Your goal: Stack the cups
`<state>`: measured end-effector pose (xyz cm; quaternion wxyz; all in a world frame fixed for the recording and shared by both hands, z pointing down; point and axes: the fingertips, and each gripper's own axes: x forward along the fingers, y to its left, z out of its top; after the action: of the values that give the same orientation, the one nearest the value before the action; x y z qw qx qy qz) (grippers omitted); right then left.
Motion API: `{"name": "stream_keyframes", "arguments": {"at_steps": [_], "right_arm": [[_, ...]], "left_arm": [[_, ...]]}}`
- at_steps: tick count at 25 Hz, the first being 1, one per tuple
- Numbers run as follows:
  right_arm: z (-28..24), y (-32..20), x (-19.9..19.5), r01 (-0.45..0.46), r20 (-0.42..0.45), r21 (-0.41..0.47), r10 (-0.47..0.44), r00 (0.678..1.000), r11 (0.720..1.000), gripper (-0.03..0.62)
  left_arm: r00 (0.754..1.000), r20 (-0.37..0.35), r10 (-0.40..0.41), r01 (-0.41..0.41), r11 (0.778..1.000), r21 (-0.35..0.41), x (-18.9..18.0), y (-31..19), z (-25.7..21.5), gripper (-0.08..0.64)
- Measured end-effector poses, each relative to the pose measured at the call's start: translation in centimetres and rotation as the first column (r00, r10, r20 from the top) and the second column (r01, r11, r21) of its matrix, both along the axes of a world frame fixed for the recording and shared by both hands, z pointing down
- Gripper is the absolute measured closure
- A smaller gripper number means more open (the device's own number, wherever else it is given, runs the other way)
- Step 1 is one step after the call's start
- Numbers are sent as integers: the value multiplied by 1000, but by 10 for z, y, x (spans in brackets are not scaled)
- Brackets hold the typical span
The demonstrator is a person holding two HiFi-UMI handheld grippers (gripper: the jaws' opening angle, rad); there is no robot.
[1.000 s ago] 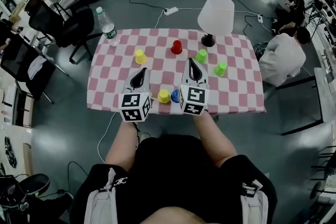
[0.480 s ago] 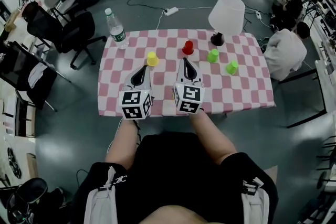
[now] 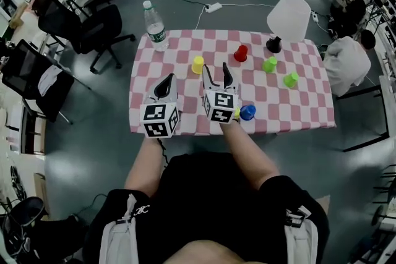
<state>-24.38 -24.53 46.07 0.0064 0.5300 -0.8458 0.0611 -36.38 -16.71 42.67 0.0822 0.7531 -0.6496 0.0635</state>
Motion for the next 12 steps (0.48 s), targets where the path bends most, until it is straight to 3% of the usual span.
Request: {"name": "stream_keyframes", "arguments": {"at_steps": [6,12], "right_arm": [[47,-27,-42,17,-82,-83,-24,996,996,319],[121,-58,-58,-12,-165,-207,-23,986,978,319]], "left_arm": [[999,-12,-39,39,999,-22,-40,9,6,545],[996,-21,-90,89,995,-40,-73,20,16,545]]}}
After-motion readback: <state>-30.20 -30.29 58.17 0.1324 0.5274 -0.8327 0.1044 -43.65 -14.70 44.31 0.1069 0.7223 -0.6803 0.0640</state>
